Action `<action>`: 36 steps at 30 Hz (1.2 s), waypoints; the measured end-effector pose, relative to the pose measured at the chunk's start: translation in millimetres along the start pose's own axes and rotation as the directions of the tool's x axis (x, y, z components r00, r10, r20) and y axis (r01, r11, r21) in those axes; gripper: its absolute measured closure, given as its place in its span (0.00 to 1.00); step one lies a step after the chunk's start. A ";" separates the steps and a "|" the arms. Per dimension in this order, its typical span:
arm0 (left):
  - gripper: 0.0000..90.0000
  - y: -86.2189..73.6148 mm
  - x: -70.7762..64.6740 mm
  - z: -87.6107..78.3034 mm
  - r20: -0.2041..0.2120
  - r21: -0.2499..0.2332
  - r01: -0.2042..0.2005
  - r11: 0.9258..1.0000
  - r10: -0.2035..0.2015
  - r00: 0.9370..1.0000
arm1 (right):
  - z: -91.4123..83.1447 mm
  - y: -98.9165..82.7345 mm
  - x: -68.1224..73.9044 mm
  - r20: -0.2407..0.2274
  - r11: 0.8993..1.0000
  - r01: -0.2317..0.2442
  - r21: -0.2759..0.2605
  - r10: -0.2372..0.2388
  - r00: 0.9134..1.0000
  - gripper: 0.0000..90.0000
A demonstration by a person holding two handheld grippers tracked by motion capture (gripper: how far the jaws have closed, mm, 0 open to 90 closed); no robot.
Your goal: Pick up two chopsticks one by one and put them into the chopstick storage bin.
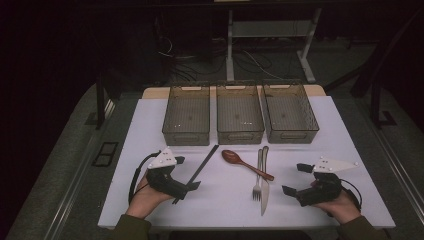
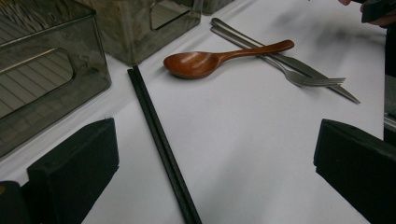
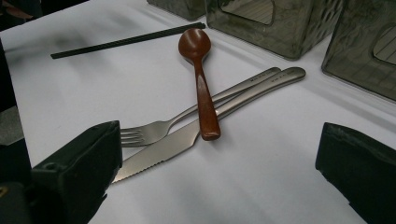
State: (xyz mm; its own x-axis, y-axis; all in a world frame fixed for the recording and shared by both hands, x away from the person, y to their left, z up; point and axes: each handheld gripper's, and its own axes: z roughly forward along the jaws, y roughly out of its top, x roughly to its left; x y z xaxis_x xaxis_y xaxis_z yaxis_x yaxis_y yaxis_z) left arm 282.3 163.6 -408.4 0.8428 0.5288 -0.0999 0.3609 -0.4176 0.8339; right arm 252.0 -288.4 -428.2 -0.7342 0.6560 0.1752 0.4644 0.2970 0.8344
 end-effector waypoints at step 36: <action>0.54 12.4 17.1 40.0 -0.043 0.065 0.065 0.996 -0.063 0.997 | -0.6 0.0 -1.3 0.002 1.000 -0.011 0.005 0.011 1.000 0.01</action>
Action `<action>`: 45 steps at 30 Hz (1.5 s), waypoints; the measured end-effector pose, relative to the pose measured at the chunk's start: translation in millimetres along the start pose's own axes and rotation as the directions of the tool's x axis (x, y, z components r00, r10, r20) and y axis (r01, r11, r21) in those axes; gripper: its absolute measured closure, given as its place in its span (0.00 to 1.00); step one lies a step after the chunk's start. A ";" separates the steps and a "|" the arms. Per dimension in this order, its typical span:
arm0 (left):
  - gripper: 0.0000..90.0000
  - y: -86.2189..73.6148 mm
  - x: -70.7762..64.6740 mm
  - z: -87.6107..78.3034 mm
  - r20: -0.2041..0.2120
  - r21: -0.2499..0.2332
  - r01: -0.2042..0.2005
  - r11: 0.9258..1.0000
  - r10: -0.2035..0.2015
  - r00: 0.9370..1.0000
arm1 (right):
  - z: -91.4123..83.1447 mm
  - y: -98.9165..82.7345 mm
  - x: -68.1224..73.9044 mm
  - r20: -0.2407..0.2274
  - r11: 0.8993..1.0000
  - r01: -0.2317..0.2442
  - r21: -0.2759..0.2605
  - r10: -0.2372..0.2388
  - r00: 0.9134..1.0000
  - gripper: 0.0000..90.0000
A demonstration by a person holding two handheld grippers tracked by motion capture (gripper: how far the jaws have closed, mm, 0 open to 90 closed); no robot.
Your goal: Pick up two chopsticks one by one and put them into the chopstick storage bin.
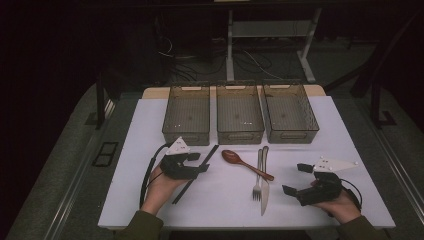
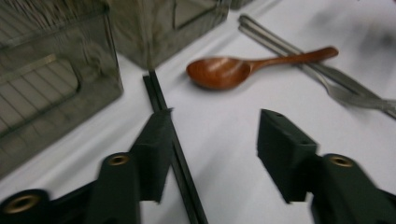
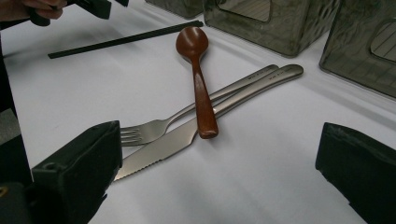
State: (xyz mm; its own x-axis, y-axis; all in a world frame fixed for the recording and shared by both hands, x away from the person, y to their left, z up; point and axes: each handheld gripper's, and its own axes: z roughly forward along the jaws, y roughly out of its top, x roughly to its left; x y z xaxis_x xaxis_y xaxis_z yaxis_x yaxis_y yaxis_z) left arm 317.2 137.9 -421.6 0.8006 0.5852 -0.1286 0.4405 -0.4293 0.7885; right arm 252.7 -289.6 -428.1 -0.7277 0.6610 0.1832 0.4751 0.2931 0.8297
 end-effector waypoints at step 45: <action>0.91 -15.9 11.3 9.4 -0.046 0.149 0.047 0.988 -0.040 0.998 | 0.8 -0.3 0.7 0.002 1.000 0.011 0.007 -0.011 1.000 0.01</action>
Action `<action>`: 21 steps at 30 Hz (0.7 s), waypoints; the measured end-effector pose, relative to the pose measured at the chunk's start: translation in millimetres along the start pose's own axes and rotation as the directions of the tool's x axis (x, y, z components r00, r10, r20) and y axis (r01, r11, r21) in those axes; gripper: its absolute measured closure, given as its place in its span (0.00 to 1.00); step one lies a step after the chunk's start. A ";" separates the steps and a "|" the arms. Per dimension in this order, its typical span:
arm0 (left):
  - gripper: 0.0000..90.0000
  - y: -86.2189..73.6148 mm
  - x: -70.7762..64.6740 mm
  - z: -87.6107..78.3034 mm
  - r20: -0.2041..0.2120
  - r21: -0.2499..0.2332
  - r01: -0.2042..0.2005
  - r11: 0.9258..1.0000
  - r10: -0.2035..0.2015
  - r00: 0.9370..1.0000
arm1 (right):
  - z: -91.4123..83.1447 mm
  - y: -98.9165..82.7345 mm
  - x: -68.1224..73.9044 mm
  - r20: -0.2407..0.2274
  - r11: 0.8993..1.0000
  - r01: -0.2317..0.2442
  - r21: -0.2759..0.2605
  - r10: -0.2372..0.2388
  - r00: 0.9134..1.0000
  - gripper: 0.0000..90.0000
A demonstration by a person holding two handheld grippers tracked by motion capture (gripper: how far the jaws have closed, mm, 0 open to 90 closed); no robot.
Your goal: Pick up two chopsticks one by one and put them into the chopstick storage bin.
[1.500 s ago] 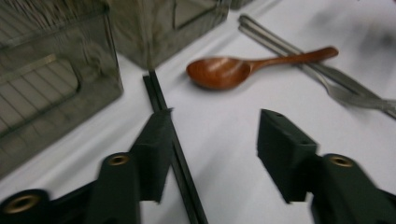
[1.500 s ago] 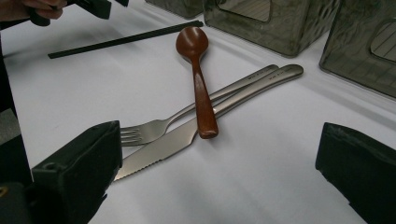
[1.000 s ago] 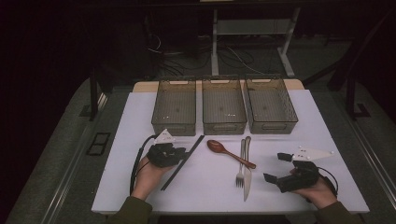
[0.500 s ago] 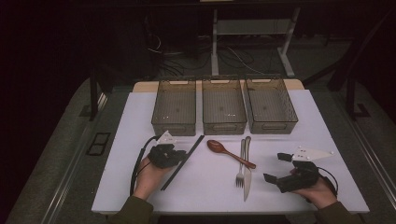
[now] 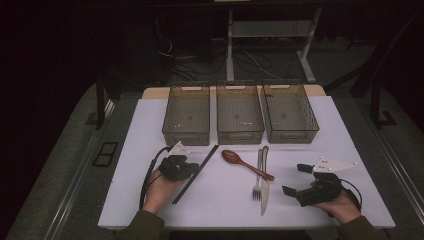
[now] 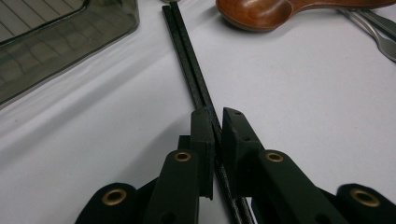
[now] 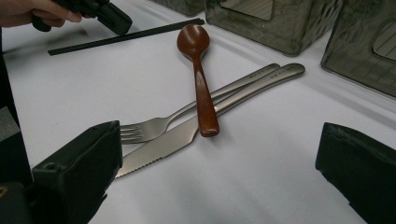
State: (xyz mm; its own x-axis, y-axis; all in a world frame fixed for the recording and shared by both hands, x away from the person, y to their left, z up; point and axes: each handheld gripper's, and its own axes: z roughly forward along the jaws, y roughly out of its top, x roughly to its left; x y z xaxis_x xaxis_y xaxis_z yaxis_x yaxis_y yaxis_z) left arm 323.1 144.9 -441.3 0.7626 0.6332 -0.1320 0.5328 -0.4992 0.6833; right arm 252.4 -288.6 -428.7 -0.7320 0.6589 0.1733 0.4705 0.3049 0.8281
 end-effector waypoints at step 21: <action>0.92 -0.1 -2.5 1.2 -0.040 0.043 -0.037 0.998 0.039 0.998 | -0.1 0.1 0.0 -0.002 1.000 -0.002 0.000 0.002 1.000 0.01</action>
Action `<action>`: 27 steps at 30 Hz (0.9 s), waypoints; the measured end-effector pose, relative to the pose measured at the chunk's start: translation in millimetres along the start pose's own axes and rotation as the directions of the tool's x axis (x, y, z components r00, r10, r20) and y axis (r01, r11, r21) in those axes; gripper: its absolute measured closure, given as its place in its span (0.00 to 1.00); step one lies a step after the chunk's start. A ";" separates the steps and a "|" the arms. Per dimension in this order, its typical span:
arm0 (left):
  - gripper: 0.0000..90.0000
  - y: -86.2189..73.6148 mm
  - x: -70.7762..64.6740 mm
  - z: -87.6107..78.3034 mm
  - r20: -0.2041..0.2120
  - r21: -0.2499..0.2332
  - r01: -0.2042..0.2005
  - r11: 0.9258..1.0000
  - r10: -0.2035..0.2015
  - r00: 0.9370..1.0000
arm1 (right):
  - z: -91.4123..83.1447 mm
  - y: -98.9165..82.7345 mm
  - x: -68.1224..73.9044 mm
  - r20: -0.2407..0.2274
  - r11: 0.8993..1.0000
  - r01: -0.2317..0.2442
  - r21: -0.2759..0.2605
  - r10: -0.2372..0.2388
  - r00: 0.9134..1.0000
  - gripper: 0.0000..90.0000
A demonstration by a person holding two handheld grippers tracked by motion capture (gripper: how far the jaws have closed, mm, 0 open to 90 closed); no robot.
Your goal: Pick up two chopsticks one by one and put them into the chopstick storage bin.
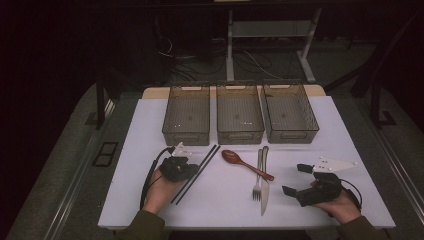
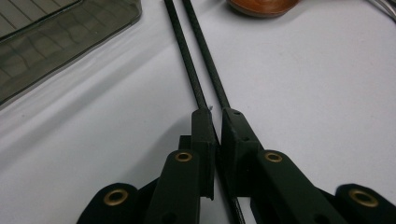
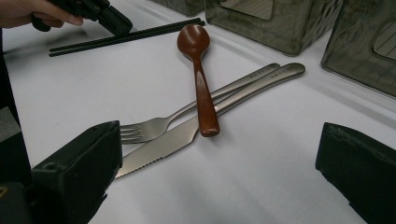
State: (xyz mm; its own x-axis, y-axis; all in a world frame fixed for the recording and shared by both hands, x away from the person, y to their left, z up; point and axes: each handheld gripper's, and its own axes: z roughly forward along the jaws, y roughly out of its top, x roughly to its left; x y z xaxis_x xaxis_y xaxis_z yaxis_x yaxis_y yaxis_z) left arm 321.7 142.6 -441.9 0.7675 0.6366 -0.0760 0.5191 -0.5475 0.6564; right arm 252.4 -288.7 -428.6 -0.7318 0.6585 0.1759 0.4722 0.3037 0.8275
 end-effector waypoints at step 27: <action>0.81 -4.7 22.5 -11.1 0.009 -0.040 0.050 0.998 -0.049 0.999 | -0.1 0.2 0.2 -0.001 1.000 -0.002 0.000 0.002 1.000 0.01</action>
State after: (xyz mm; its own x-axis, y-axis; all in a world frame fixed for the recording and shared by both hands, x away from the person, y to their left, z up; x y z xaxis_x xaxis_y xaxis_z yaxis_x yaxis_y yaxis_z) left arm 332.3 165.5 -438.3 0.7442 0.6580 -0.1151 0.5411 -0.4927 0.6816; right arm 252.3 -288.5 -428.3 -0.7314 0.6582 0.1783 0.4738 0.3024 0.8271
